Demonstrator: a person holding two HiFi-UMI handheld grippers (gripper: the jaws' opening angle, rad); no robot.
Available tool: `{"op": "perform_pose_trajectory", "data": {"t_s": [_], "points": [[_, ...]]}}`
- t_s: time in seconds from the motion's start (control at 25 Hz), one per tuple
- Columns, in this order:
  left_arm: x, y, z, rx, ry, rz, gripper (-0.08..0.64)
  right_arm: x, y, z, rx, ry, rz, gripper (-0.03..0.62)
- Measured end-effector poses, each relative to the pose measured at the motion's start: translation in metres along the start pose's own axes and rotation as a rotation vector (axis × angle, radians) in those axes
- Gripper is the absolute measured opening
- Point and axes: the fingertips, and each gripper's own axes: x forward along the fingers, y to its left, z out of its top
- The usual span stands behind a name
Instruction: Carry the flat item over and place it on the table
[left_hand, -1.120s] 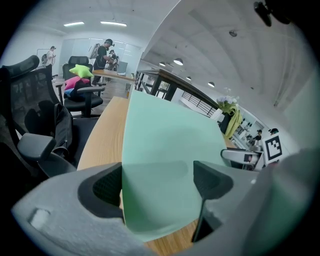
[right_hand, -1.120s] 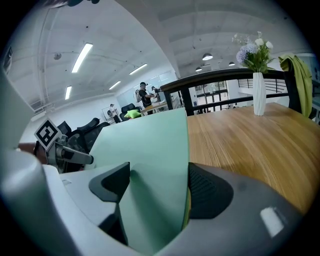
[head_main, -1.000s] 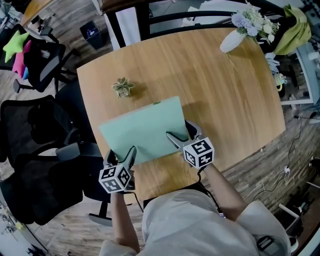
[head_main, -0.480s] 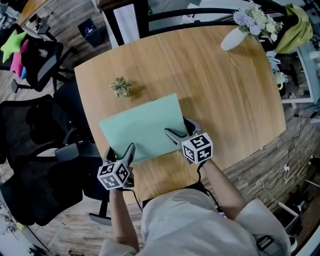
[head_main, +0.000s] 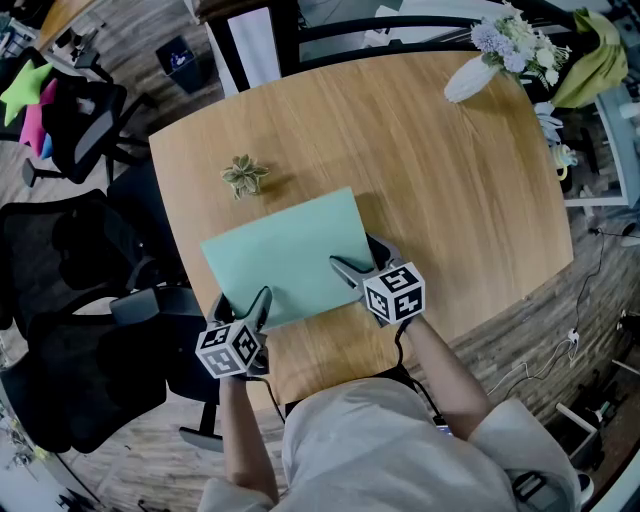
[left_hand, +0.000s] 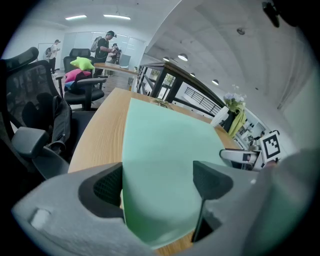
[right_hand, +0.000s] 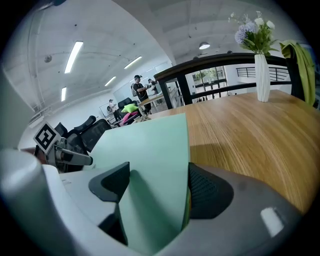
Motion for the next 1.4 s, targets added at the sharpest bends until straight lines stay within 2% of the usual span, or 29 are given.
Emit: {"op": "perform_pose_trajectory", "data": {"t_s": [1.4], "points": [[0.016,0.009,-0.009,-0.04,0.048,0.001,0.445,0.018,-0.009,-0.012,0.046,0.085,-0.004,0.379]]}}
